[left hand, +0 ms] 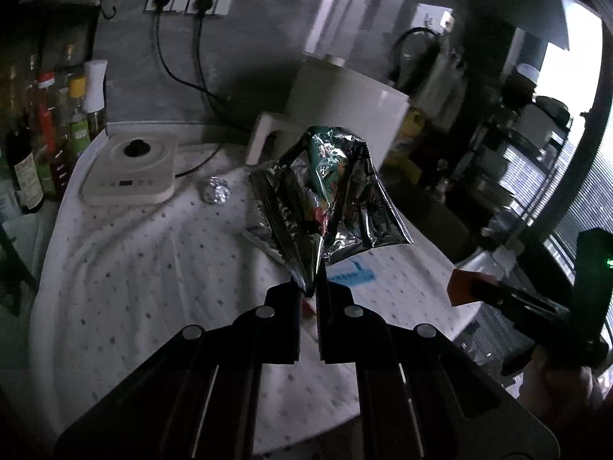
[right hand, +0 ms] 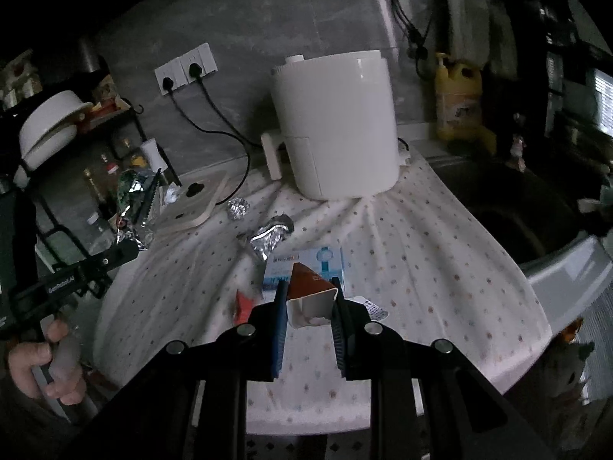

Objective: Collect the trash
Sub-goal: 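Carry the snack bag and paper scrap in both grippers over the bin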

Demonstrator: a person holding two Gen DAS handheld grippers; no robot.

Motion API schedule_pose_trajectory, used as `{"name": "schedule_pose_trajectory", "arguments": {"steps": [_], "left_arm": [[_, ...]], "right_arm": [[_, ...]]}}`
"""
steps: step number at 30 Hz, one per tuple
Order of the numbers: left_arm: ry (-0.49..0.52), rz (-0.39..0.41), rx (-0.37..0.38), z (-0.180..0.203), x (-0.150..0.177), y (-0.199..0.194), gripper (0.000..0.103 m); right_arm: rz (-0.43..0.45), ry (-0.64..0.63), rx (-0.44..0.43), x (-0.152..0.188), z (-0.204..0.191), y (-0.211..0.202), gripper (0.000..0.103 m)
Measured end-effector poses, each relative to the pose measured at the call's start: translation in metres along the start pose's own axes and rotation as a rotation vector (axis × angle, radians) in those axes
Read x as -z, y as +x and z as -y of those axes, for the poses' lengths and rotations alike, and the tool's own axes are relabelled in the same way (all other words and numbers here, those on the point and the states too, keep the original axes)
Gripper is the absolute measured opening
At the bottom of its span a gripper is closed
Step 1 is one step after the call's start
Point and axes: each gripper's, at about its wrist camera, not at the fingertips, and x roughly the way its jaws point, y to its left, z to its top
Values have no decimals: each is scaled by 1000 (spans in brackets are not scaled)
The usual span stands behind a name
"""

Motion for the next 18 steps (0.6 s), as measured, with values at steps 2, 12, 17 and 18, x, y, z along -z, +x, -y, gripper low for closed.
{"name": "schedule_pose_trajectory", "arguments": {"steps": [2, 12, 17, 18], "left_arm": [[5, 2, 5, 6, 6, -8, 7], [44, -47, 38, 40, 45, -24, 7], [75, -100, 67, 64, 71, -18, 7], [79, -109, 73, 67, 75, -17, 7]], "right_arm": [[-6, 12, -1, 10, 4, -9, 21], [-40, 57, 22, 63, 25, -47, 21], [-69, 80, 44, 90, 41, -60, 21], [-73, 85, 50, 95, 44, -61, 21]]}}
